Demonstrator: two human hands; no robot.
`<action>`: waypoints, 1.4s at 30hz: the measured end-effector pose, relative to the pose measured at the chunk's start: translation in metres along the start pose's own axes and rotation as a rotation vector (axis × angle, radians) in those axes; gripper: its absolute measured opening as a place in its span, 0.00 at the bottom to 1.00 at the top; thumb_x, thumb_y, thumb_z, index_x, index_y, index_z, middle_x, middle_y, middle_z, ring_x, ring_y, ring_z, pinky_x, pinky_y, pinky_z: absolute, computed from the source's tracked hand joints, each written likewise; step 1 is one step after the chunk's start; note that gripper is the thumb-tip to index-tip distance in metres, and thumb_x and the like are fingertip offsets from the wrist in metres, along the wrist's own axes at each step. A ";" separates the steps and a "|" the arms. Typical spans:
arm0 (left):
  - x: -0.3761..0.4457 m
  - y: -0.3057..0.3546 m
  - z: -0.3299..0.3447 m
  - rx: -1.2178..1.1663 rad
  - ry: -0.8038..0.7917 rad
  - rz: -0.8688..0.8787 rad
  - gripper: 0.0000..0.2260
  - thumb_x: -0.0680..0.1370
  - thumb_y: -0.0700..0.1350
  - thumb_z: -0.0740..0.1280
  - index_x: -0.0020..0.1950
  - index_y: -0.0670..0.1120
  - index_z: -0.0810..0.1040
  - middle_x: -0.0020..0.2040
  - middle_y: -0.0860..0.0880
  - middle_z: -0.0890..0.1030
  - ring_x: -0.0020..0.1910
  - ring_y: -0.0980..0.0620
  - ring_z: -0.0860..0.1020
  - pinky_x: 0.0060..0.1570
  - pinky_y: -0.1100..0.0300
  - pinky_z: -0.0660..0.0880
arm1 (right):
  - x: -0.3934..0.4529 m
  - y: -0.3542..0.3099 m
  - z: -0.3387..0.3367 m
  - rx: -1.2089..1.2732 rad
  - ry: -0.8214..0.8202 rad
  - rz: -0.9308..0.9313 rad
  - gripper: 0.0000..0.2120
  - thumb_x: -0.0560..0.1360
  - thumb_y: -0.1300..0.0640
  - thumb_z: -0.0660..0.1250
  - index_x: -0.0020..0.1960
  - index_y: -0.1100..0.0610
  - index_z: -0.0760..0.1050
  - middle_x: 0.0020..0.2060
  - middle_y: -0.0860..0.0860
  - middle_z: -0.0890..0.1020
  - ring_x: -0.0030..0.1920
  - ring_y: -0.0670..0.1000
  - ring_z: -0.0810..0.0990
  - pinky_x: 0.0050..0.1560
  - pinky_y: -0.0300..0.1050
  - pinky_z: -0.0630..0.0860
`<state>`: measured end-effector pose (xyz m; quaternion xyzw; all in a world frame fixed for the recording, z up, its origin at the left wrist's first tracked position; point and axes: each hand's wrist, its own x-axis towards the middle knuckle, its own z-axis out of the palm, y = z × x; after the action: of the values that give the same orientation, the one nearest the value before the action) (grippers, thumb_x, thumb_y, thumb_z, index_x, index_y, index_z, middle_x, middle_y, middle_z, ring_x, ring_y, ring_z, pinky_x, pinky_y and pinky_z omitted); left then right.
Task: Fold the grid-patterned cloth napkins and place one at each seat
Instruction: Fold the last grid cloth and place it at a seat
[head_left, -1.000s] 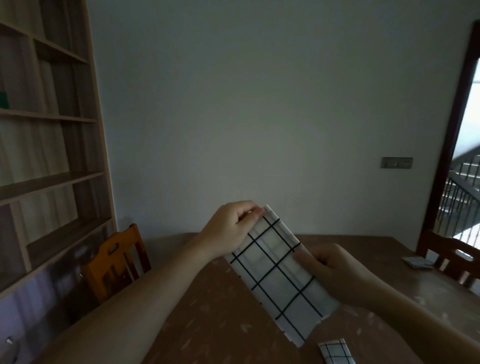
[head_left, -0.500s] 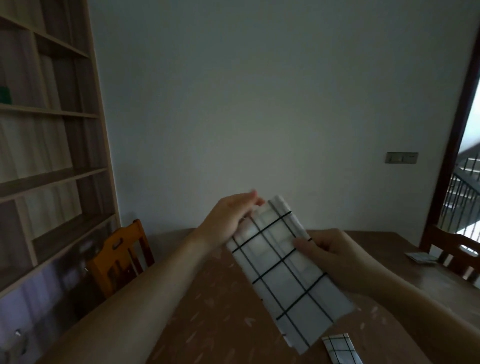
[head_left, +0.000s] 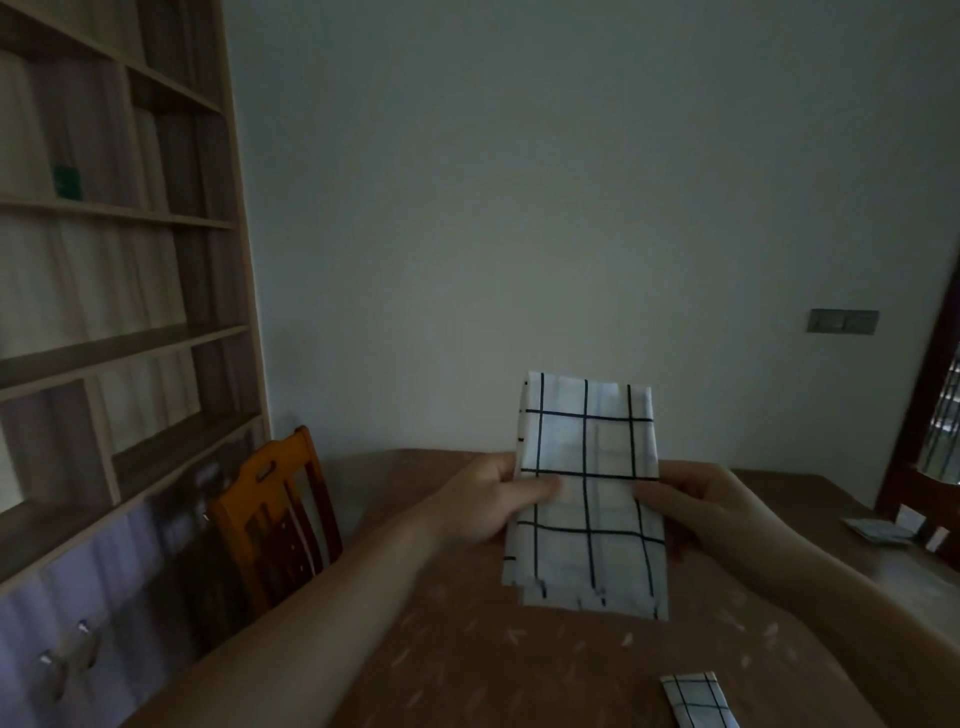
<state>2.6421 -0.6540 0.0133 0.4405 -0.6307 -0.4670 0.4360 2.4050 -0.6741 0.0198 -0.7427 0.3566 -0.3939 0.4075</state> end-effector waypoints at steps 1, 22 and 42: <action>-0.001 0.000 -0.002 -0.017 0.011 -0.007 0.08 0.80 0.44 0.66 0.57 0.47 0.81 0.55 0.45 0.84 0.55 0.47 0.83 0.61 0.48 0.77 | 0.000 -0.001 0.000 0.004 -0.012 0.006 0.15 0.73 0.50 0.70 0.50 0.61 0.81 0.43 0.61 0.85 0.40 0.62 0.84 0.41 0.52 0.81; -0.036 0.002 0.029 -0.257 0.218 -0.268 0.40 0.66 0.74 0.67 0.73 0.54 0.70 0.74 0.46 0.70 0.72 0.44 0.69 0.71 0.41 0.63 | -0.011 0.012 -0.015 0.182 -0.128 -0.138 0.25 0.77 0.74 0.56 0.33 0.54 0.82 0.39 0.53 0.84 0.41 0.59 0.82 0.43 0.53 0.80; -0.029 0.034 0.129 0.350 -0.070 -0.091 0.14 0.80 0.53 0.65 0.65 0.52 0.77 0.60 0.49 0.82 0.57 0.47 0.82 0.58 0.40 0.77 | -0.048 0.005 -0.059 -0.444 -0.080 -0.331 0.17 0.78 0.46 0.63 0.35 0.52 0.80 0.25 0.49 0.76 0.25 0.44 0.68 0.27 0.36 0.63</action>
<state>2.5201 -0.5934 0.0184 0.5209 -0.6966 -0.3846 0.3090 2.3308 -0.6543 0.0221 -0.8769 0.2918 -0.3378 0.1784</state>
